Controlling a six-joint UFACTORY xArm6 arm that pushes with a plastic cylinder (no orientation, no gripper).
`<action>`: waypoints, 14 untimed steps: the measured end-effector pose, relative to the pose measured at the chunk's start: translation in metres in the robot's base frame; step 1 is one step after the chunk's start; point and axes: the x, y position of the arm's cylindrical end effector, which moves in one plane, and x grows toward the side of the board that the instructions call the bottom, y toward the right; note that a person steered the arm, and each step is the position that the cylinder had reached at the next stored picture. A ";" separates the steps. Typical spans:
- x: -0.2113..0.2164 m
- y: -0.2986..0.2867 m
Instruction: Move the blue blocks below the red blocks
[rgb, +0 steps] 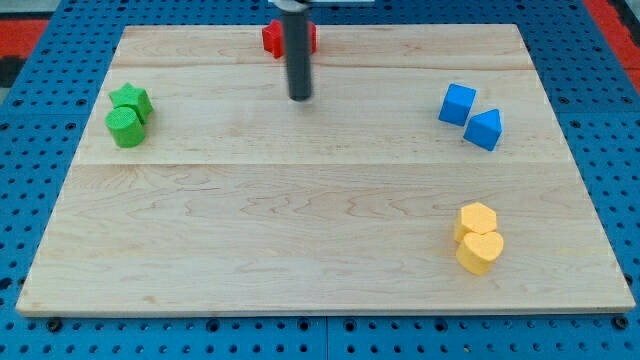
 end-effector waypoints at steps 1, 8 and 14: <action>0.009 0.029; -0.080 0.160; -0.021 0.036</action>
